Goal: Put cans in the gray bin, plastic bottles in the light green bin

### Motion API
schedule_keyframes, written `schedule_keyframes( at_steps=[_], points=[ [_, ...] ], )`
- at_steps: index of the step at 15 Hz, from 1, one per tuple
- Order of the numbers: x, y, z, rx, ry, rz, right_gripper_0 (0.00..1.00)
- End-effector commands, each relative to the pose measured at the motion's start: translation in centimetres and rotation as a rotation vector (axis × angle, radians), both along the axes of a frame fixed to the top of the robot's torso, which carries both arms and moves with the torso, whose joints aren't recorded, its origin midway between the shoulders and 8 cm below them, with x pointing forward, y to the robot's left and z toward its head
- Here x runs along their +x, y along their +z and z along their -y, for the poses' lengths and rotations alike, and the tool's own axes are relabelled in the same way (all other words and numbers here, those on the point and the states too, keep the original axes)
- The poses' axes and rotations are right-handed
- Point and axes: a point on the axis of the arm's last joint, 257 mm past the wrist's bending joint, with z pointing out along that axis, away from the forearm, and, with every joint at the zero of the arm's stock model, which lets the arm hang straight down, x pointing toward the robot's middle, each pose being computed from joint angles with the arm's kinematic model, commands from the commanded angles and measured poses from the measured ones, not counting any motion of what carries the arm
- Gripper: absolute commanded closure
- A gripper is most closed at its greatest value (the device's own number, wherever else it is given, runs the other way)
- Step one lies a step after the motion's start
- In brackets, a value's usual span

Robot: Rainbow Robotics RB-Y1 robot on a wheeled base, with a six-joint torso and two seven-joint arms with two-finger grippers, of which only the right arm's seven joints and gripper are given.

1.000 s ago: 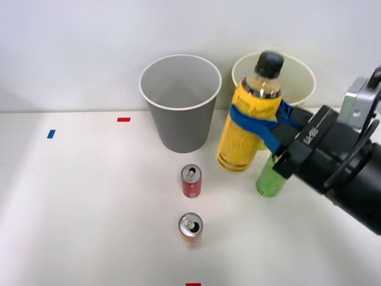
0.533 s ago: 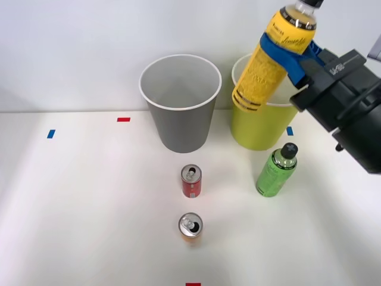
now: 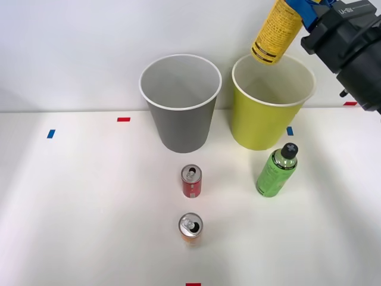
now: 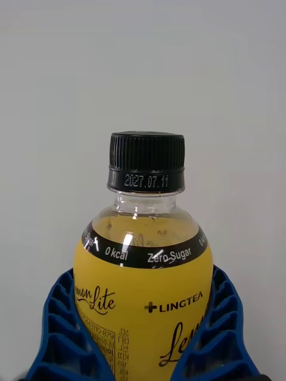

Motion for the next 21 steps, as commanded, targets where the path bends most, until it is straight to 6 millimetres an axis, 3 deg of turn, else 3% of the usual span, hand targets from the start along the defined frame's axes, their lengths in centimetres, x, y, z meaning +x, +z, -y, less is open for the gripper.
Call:
schedule_keyframes(
  at_steps=[1, 6, 11, 12, 13, 14, 15, 21],
  points=[
    [2.5, -0.7, 0.6, -0.101, -0.016, -0.03, 1.0],
    [6.7, -2.3, 0.3, -0.17, -0.035, -0.086, 1.0],
    [8.9, -3.0, -0.9, -0.169, -0.078, -0.078, 1.0],
    [9.3, -3.0, -1.0, -0.175, -0.081, -0.08, 0.93],
    [9.3, -3.2, -0.9, -0.182, -0.085, -0.08, 0.61],
    [9.3, -3.4, -1.1, -0.186, -0.083, -0.082, 0.16],
    [9.3, -3.4, -1.1, -0.188, -0.084, -0.08, 0.0],
    [6.7, -2.7, -1.8, -0.235, -0.057, -0.033, 0.0]
  ],
)
